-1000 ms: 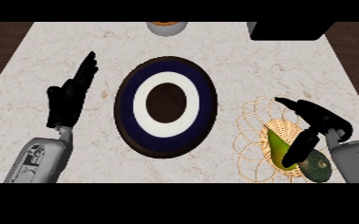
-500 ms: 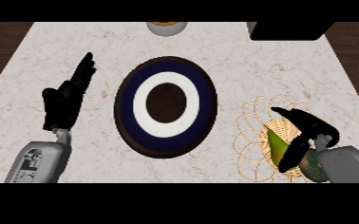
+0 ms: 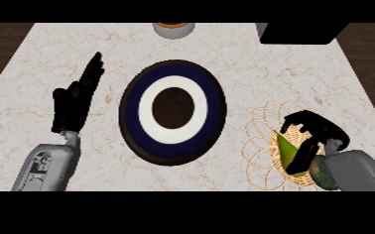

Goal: Pick the pear from the placemat and place it in the plate

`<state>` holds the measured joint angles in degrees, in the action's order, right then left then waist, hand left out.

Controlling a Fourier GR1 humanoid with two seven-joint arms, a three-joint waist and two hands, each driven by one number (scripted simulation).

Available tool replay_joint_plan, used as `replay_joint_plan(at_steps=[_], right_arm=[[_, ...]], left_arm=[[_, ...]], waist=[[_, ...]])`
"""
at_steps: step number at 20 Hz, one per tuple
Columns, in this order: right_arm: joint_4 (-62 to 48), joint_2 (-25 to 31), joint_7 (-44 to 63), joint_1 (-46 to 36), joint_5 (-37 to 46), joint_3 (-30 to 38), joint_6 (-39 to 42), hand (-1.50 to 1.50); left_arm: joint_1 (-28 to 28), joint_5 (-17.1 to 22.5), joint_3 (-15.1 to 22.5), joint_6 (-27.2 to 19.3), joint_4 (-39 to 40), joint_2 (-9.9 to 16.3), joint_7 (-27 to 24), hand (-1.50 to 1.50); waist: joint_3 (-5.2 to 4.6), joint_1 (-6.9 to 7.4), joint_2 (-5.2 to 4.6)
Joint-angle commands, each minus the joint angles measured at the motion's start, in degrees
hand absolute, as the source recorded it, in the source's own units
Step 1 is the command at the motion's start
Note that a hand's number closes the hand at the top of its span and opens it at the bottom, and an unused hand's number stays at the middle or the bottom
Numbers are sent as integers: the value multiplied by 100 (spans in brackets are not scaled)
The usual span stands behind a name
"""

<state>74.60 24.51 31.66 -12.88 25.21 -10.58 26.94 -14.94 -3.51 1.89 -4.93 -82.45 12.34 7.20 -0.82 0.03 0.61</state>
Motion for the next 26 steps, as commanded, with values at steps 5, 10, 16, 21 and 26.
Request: replay_joint_plan(at_steps=[5,10,16,21,26], right_arm=[[905,-347,216,792,452,-77,-583,150],[1769,-1036,650,2179,1685,-588,-2579,150],[3468,-1114,717,3369,3005,-996,-4032,150],[4603,-1063,289,3660,3581,-1123,-4837,150],[5090,-1397,392,3044,4314,-1720,-4731,150]], left_arm=[[-131,-44,-256,133,549,45,-403,0],[92,121,-444,191,195,241,-230,0],[301,-32,-165,95,-70,7,-113,0],[208,48,-266,175,-12,59,-126,0],[97,50,-272,281,127,67,-175,0]], waist=[[76,-107,-46],[69,-289,13],[74,-206,13],[77,-186,-10],[78,-25,-49]])
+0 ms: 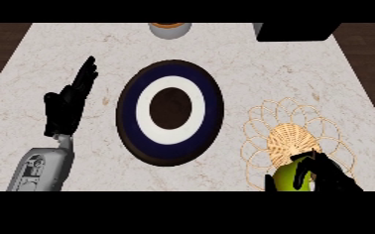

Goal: Pick the pear from the placemat and place it in the plate

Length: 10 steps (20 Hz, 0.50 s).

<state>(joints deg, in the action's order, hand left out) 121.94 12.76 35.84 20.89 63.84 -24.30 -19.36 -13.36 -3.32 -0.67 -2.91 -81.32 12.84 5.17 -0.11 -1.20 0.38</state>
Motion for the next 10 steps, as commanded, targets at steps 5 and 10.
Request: replay_joint_plan(at_steps=[5,10], right_arm=[[822,-672,593,-1349,286,-619,1198,150],[-578,-1257,1177,-2771,-54,-614,1015,150]], left_arm=[[14,-170,174,-68,-189,-175,156,0],[-103,-72,77,159,-1,-128,-29,0]], waist=[[5,157,-41],[8,176,-55]])
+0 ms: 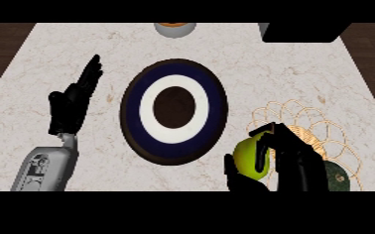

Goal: Pick the pear from the placemat and place it in the plate

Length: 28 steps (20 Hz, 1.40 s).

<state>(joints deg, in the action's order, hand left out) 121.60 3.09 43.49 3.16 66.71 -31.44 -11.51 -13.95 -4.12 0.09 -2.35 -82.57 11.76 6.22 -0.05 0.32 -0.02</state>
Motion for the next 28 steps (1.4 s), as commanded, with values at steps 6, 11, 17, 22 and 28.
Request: replay_joint_plan(at_steps=[6,11,17,22,28], right_arm=[[-2459,-305,781,-2500,-913,-139,-845,150],[-4151,-308,1106,-3683,-1317,-57,-1023,150],[-5812,-309,1139,-4363,-2217,-283,-1790,150],[-6309,-309,627,-4541,-3587,-361,-2448,-150],[-7093,-308,-329,-4897,-4629,-801,-3632,-150]], left_arm=[[-200,-40,13,79,56,-95,3,0],[3,-24,-55,139,-10,-26,-51,0],[-460,-202,12,-81,188,-220,111,0],[-129,-231,102,79,-13,-147,2,0],[-215,-189,70,56,233,-298,-263,0]], waist=[[5,56,-18],[4,152,-26],[7,195,-63],[11,268,-62],[12,375,-102]])
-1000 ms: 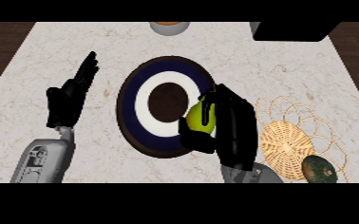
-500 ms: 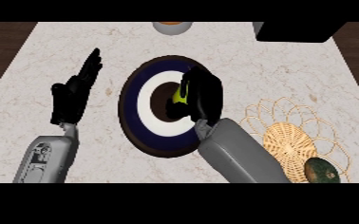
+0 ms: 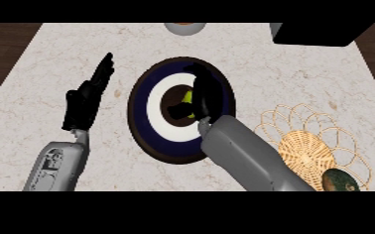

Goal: Pick the pear from the placemat and place it in the plate

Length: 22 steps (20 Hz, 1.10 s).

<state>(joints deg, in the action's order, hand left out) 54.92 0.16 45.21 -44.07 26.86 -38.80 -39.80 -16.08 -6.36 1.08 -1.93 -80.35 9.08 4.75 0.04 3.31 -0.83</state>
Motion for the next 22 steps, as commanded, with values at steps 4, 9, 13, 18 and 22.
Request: replay_joint_plan(at_steps=[4,9,13,18,22], right_arm=[[363,-15,-859,61,-1094,0,-1609,-150],[931,-14,-1534,773,-1161,627,-2339,-150],[1622,49,-1412,1573,-858,735,-2616,-150],[3095,900,-2143,2877,-1421,1077,-2122,-150],[3873,1325,-3136,4104,-2246,1233,-1798,-150]], left_arm=[[-52,-36,-4,-14,145,-50,-79,0],[158,12,-145,-75,-70,21,40,0],[302,119,-305,21,-356,211,168,0],[29,217,-486,107,30,261,151,0],[650,194,-360,220,-406,242,-183,0]], waist=[[4,-45,11],[5,-281,69],[-2,-398,127],[-1,-429,95],[6,-355,88]])
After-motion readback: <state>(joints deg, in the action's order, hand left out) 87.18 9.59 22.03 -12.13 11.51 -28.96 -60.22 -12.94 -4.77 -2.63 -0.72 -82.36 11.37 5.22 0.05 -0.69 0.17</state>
